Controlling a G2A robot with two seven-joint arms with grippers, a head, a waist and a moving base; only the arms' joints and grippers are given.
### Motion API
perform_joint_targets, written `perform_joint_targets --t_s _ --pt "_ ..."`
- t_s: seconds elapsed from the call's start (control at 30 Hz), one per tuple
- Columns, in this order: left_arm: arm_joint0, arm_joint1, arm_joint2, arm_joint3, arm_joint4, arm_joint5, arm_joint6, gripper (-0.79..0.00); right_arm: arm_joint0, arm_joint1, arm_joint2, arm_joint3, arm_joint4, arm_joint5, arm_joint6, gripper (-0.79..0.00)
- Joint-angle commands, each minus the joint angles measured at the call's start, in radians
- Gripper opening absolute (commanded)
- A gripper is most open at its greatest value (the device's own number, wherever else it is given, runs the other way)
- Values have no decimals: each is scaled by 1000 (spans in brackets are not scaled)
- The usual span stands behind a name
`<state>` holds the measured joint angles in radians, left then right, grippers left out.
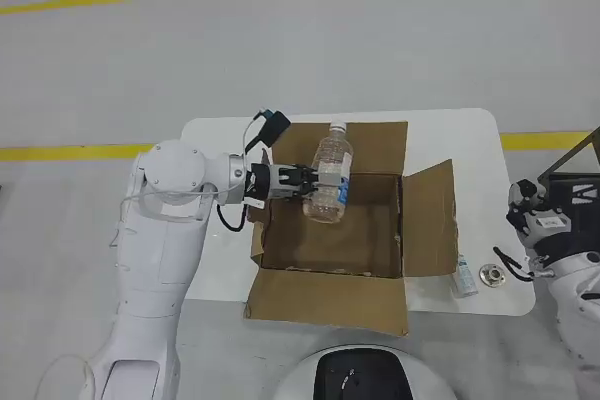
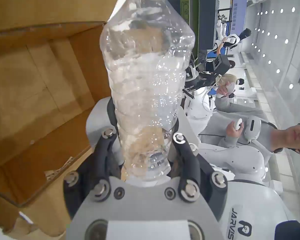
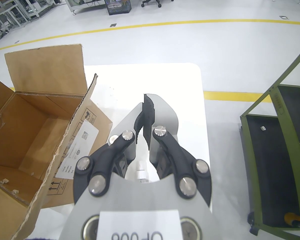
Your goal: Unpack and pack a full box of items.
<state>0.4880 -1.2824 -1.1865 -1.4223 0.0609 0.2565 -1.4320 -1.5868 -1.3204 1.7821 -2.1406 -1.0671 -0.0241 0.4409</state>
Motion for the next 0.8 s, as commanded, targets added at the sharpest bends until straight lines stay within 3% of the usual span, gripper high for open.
perform_joint_targets --t_s 0.0,0.47,0.77 --pt "0 0 -1 -1 2 -3 2 -785 -2 1 0 0 3 1 -1 -785" --pt "6 0 1 2 -4 0 2 -785 6 6 -21 8 2 4 2 -785" --pt "57 1 94 -23 -19 140 8 -785 17 9 -36 3 0 10 2 -785"
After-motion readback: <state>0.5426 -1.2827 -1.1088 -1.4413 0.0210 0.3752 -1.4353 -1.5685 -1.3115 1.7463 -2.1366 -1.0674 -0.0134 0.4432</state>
